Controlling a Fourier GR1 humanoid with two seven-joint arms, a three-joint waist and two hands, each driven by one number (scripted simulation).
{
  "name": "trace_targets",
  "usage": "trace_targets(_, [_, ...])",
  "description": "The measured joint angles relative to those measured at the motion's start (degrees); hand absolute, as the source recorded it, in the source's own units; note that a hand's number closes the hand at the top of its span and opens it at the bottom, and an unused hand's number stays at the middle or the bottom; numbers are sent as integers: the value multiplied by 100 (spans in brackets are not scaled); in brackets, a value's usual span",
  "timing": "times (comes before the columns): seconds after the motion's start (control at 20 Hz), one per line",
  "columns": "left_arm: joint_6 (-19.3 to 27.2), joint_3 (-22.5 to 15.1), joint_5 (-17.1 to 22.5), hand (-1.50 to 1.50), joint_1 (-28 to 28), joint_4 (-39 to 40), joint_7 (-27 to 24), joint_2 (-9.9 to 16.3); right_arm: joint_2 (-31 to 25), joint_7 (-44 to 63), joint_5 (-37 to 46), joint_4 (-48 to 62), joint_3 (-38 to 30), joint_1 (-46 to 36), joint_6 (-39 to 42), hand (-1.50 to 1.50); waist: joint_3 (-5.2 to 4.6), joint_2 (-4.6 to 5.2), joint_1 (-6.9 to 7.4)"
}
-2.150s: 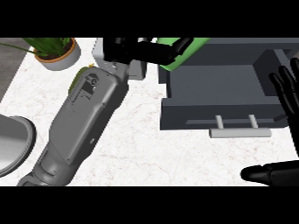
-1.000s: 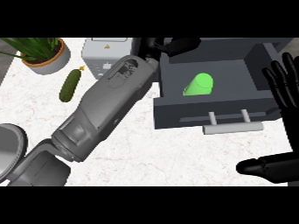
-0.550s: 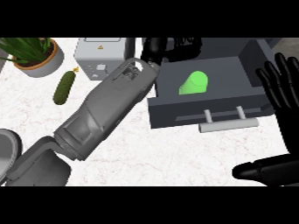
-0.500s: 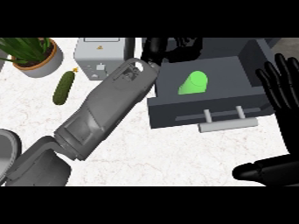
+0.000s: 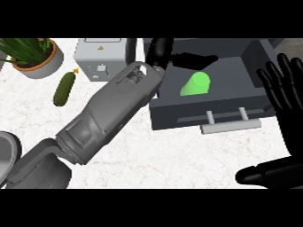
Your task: Pick up the cup, place it into the drawer and close the drawer
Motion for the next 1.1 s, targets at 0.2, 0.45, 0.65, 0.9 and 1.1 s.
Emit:
trace_targets(0.2, [-121, 175, 313, -150, -13, -170, -357, 1, -88, 92, -365, 52, -161, -19, 139, -150, -1, -25, 108])
trace_targets(0.45, [-394, 466, 581, -150, 16, -413, -555, 0, -186, 147, -606, -10, -297, 100, 261, 150, -3, -88, 344])
trace_targets(0.65, [-438, 703, 628, -150, 209, -748, -449, 167, -409, 261, -674, -213, -324, 241, 482, 150, -7, -139, 519])
trace_targets(0.9, [-443, 915, 724, -150, 711, -1444, -258, 650, -800, 311, -292, -486, -236, 431, 814, 150, -11, -191, 683])
trace_targets(1.1, [-287, 981, 750, -150, 1332, -2266, -1, 1040, -1011, 293, 16, -528, -203, 582, 1013, 150, -11, -208, 761])
